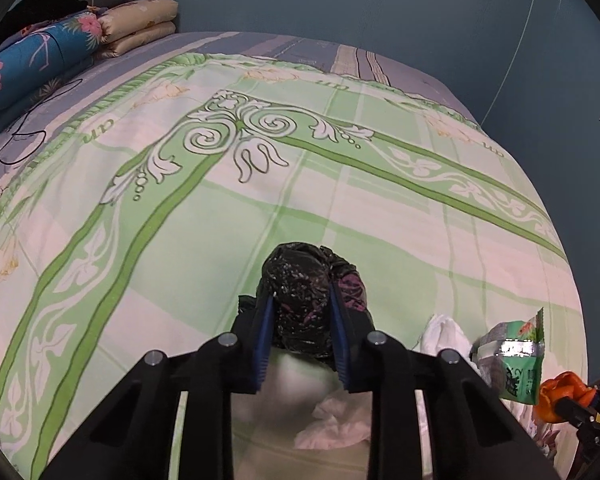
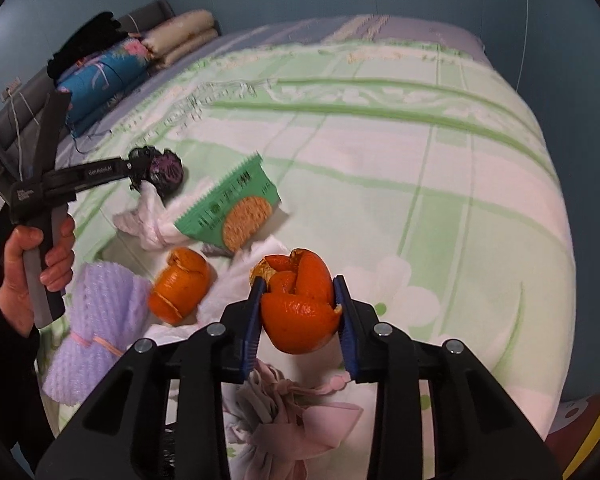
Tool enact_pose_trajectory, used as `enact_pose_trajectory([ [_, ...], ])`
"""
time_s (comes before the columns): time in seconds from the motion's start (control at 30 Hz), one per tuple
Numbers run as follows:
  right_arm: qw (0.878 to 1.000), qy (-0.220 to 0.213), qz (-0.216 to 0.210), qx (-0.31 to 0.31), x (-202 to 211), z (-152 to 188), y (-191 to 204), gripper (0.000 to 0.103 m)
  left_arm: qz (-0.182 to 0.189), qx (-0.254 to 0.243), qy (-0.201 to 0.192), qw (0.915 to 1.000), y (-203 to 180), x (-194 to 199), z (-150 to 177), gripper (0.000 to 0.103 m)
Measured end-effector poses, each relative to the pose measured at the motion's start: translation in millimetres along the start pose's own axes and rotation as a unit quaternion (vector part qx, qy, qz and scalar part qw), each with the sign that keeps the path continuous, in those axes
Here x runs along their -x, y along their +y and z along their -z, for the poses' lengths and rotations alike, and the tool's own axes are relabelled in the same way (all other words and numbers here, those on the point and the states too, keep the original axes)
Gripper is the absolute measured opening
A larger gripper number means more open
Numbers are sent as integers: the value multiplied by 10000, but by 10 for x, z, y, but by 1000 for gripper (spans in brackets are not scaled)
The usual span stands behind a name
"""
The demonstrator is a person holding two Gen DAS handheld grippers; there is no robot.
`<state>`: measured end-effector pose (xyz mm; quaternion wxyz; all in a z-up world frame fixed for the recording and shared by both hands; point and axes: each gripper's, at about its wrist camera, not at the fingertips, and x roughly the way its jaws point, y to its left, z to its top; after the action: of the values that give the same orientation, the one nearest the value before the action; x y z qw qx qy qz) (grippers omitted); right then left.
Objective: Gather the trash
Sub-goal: 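Carry the black bag and orange peel over the yellow bin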
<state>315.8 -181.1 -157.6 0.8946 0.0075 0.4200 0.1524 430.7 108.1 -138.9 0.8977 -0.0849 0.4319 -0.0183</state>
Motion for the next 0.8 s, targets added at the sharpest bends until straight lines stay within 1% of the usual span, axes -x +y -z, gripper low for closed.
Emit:
enact_pose_trajectory([
  [0.07,9999,-130,-78,-29,93,-16,-14,31,-2,44,-66,10000,48,91,-20,24],
  [0.2,9992,-191,-281,-193,211,11,-38,31,-69,89,-200,9997,140,325,-17,24],
  [0.33,9986,-296,-402,-152,382,68,68,31,-91,138,-323,9993,208,571,34,24],
  [0.5,9977,-373,-535,-188,597,131,184,31,-10,234,-404,9989,282,951,206,24],
  [0.6,9976,-344,-571,-182,731,198,242,31,1,121,-457,9989,262,1208,347,24],
  [0.8,9979,-254,-577,-132,989,327,304,31,192,-118,-533,9983,136,1630,623,24],
])
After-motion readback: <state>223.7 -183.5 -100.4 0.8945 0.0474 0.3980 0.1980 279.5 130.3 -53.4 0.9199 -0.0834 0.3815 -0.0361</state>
